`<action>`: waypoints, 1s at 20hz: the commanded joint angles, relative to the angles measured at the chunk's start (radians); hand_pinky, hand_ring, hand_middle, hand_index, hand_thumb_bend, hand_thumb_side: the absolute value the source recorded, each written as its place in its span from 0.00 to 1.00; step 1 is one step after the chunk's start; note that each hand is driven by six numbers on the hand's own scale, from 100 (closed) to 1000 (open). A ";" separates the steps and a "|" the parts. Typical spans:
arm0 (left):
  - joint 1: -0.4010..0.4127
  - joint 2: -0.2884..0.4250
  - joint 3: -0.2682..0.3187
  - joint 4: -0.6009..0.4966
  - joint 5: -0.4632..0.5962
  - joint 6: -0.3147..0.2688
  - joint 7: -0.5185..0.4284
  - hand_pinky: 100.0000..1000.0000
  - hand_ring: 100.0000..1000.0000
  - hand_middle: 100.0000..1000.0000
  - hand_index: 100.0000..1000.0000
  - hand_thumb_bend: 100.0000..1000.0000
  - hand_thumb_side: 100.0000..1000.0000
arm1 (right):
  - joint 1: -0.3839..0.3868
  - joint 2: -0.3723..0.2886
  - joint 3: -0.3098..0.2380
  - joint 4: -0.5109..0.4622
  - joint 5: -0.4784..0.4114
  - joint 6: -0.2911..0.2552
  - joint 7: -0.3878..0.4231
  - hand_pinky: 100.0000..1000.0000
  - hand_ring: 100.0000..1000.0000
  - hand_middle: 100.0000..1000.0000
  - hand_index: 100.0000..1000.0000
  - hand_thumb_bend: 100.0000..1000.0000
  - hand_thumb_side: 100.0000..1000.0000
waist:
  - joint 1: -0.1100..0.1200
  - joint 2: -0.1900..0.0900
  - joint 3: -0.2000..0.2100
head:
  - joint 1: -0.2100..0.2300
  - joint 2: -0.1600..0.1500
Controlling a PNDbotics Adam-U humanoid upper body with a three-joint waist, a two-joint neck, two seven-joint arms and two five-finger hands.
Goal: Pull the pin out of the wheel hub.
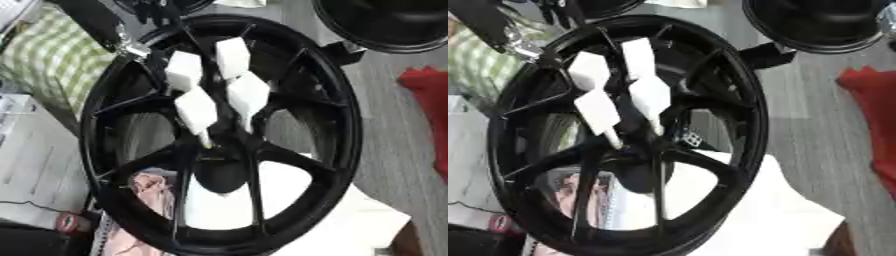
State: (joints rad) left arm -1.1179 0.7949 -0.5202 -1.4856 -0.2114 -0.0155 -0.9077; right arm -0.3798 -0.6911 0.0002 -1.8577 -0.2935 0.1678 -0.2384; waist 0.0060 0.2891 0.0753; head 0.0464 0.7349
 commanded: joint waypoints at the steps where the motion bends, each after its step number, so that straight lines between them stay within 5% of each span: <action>1: -0.023 0.009 -0.002 0.000 0.014 0.003 0.001 0.77 0.80 0.82 0.89 0.43 0.62 | -0.014 -0.021 -0.008 -0.005 -0.004 -0.001 -0.003 0.87 0.73 0.59 0.73 0.19 0.28 | -0.001 -0.021 -0.001 | 0.006 -0.010; 20: -0.025 -0.024 -0.040 0.021 0.037 -0.003 0.001 0.75 0.78 0.78 0.86 0.44 0.59 | -0.014 -0.016 -0.007 -0.002 -0.010 -0.002 -0.005 0.87 0.73 0.59 0.73 0.18 0.29 | -0.005 -0.014 -0.008 | 0.024 -0.011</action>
State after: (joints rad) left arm -1.1190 0.7593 -0.5631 -1.4621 -0.1755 -0.0147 -0.9085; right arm -0.3821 -0.6897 0.0006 -1.8520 -0.3006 0.1676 -0.2391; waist 0.0028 0.2901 0.0684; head 0.0667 0.7320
